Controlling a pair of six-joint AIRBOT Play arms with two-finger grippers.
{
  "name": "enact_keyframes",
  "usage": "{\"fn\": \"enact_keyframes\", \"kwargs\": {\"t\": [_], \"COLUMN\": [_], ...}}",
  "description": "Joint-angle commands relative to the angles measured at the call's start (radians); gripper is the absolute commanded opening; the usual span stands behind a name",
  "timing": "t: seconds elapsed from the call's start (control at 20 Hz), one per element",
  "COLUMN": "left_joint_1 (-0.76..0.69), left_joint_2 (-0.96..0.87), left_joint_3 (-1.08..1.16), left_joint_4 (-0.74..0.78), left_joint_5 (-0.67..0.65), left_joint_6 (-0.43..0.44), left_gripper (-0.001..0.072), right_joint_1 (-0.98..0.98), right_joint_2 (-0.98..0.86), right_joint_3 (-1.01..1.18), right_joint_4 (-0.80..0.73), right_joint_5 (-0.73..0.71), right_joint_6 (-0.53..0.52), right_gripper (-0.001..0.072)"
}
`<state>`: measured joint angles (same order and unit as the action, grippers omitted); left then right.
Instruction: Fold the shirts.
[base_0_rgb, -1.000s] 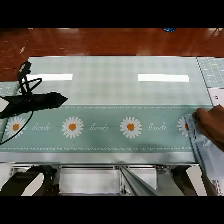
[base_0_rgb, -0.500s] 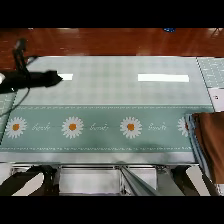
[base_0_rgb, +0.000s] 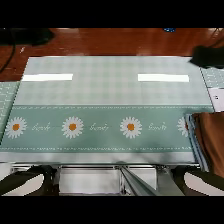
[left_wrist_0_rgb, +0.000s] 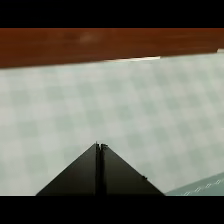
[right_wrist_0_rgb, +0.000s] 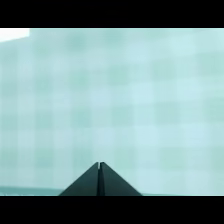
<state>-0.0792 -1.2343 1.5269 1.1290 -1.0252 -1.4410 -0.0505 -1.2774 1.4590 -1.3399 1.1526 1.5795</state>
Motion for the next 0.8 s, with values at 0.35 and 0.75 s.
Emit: {"fn": "enact_keyframes", "kwargs": {"t": [0.35, 0.75], "left_joint_1": [-0.037, -0.038], "left_joint_2": [-0.014, -0.019], "left_joint_3": [-0.324, -0.313], "left_joint_4": [0.178, 0.177], "left_joint_5": [0.006, 0.004], "left_joint_6": [-0.104, -0.094], "left_gripper": [0.0017, 0.0017], "right_joint_1": [0.260, 0.260], "right_joint_2": [-0.231, -0.231], "right_joint_3": [0.024, 0.024], "right_joint_4": [-0.341, -0.342], "right_joint_5": [0.154, 0.153], "right_joint_6": [0.140, 0.140], "right_gripper": [0.0027, 0.0027]}}
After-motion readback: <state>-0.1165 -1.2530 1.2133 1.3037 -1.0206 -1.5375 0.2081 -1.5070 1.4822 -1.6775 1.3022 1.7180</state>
